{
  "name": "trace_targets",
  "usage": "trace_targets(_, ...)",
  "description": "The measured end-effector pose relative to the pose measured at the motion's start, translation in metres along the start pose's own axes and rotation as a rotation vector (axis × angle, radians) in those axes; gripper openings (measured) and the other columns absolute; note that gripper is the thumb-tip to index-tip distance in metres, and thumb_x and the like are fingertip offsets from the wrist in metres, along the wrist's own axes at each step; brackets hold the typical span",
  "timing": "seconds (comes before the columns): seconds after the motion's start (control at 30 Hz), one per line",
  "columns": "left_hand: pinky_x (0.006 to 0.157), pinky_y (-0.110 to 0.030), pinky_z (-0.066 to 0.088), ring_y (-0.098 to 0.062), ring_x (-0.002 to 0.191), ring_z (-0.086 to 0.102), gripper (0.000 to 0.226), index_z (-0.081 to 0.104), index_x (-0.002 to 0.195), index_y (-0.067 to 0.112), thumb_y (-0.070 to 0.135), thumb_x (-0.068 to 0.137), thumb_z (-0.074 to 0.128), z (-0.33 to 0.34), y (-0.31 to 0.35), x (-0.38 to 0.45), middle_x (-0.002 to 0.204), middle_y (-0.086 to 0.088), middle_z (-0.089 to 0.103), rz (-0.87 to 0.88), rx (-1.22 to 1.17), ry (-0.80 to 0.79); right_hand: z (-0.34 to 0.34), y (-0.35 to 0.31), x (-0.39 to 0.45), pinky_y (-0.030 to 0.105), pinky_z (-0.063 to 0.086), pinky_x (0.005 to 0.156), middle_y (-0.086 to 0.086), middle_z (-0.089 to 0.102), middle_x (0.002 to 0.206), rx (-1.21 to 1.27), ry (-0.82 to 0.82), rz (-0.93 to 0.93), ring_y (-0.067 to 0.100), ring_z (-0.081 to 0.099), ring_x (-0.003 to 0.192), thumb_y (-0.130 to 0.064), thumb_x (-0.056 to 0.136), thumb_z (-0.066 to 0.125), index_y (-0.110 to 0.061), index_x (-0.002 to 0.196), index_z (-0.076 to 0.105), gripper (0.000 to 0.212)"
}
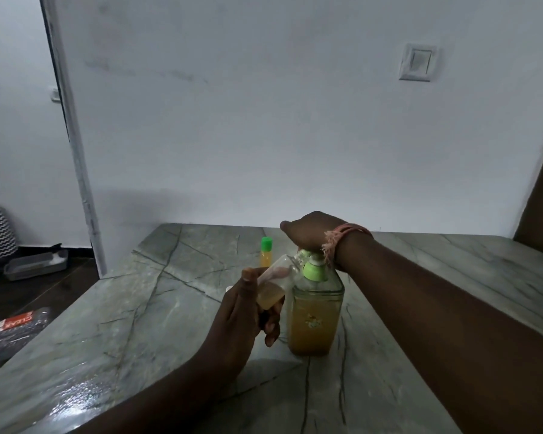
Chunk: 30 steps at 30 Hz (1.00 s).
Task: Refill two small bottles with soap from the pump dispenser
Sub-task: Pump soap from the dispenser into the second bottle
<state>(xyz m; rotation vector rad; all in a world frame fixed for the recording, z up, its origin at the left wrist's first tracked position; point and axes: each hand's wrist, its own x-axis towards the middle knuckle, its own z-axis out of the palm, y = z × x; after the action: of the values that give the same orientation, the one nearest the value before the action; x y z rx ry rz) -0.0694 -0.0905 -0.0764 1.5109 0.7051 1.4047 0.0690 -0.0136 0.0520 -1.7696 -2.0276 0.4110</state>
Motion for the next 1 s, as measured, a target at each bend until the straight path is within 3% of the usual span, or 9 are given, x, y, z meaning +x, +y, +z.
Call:
trace_targets(0.07, 0.049, -0.03, 0.045, -0.019, 0.056, 0.049, 0.064, 0.066, 0.116, 0.022, 0.069, 0.089, 0.032, -0.001, 0.0, 0.001, 0.076, -0.012, 0.055, 0.0, -0.006, -0.004, 0.001, 0.003, 0.002, 0.031, 0.044, 0.075, 0.013, 0.067, 0.098, 0.031, 0.001, -0.002, 0.025, 0.06, 0.079, -0.039, 0.098, 0.036, -0.002, 0.094, 0.067, 0.049)
trace_targets(0.33, 0.049, -0.03, 0.045, -0.019, 0.057, 0.049, 0.074, 0.064, 0.119, 0.02, 0.079, 0.083, 0.04, -0.003, -0.003, 0.002, 0.077, -0.013, 0.054, 0.003, -0.011, -0.021, 0.002, -0.001, 0.0, 0.03, 0.034, 0.068, 0.012, 0.063, 0.106, -0.072, -0.066, -0.006, 0.022, 0.051, 0.078, -0.031, 0.102, 0.029, -0.008, 0.085, 0.056, 0.039)
trace_targets(0.47, 0.049, -0.029, 0.045, -0.018, 0.057, 0.05, 0.072, 0.064, 0.119, 0.021, 0.079, 0.083, 0.041, -0.002, -0.003, 0.001, 0.078, -0.011, 0.054, 0.007, -0.025, -0.026, -0.003, 0.0, 0.002, 0.03, 0.036, 0.07, 0.009, 0.058, 0.1, -0.078, -0.073, 0.009, 0.022, 0.05, 0.081, -0.041, 0.102, 0.029, -0.01, 0.099, 0.06, 0.044)
trace_targets(0.57, 0.049, -0.03, 0.045, -0.018, 0.057, 0.049, 0.072, 0.065, 0.119, 0.022, 0.079, 0.083, 0.04, -0.003, -0.004, 0.003, 0.078, -0.011, 0.055, 0.005, -0.014, -0.025, 0.002, 0.005, 0.006, 0.031, 0.04, 0.073, 0.013, 0.067, 0.104, 0.049, 0.0, 0.028, 0.024, 0.056, 0.081, -0.039, 0.099, 0.031, -0.002, 0.096, 0.067, 0.052)
trace_targets(0.73, 0.048, -0.03, 0.045, -0.019, 0.057, 0.049, 0.077, 0.065, 0.119, 0.02, 0.082, 0.08, 0.042, -0.003, -0.004, 0.003, 0.076, -0.011, 0.054, 0.012, -0.012, -0.013, 0.007, 0.004, 0.002, 0.03, 0.037, 0.073, 0.015, 0.066, 0.107, 0.012, 0.011, 0.036, 0.029, 0.057, 0.089, -0.031, 0.099, 0.031, -0.007, 0.086, 0.06, 0.04)
trace_targets(0.8, 0.048, -0.03, 0.045, -0.019, 0.057, 0.049, 0.074, 0.065, 0.119, 0.022, 0.08, 0.081, 0.041, -0.001, -0.003, 0.003, 0.076, -0.012, 0.053, 0.019, -0.009, -0.015, 0.004, 0.003, 0.0, 0.03, 0.036, 0.068, 0.014, 0.063, 0.098, -0.001, 0.007, 0.031, 0.027, 0.055, 0.084, -0.032, 0.099, 0.032, -0.009, 0.078, 0.056, 0.04)
trace_targets(0.87, 0.048, -0.03, 0.045, -0.019, 0.057, 0.048, 0.071, 0.066, 0.12, 0.021, 0.076, 0.083, 0.039, 0.0, -0.001, 0.002, 0.077, -0.013, 0.053, 0.018, -0.025, -0.013, 0.0, 0.001, -0.001, 0.029, 0.035, 0.066, 0.011, 0.057, 0.094, -0.002, -0.024, 0.031, 0.024, 0.051, 0.08, -0.037, 0.1, 0.033, -0.009, 0.086, 0.059, 0.041)
trace_targets(0.93, 0.049, -0.03, 0.045, -0.019, 0.058, 0.048, 0.068, 0.065, 0.12, 0.02, 0.071, 0.086, 0.036, -0.001, -0.002, 0.001, 0.079, -0.014, 0.053, 0.016, -0.031, -0.016, -0.002, 0.001, 0.0, 0.029, 0.036, 0.071, 0.011, 0.058, 0.1, -0.02, -0.023, 0.027, 0.024, 0.051, 0.084, -0.044, 0.1, 0.033, -0.01, 0.098, 0.062, 0.045)
trace_targets(1.0, 0.048, -0.031, 0.045, -0.02, 0.058, 0.047, 0.066, 0.064, 0.119, 0.017, 0.065, 0.09, 0.031, -0.002, -0.003, 0.002, 0.08, -0.016, 0.053, 0.008, -0.014, -0.02, 0.0, 0.003, 0.003, 0.03, 0.039, 0.076, 0.011, 0.065, 0.109, 0.018, 0.007, 0.023, 0.025, 0.056, 0.089, -0.047, 0.099, 0.032, -0.007, 0.095, 0.063, 0.05)
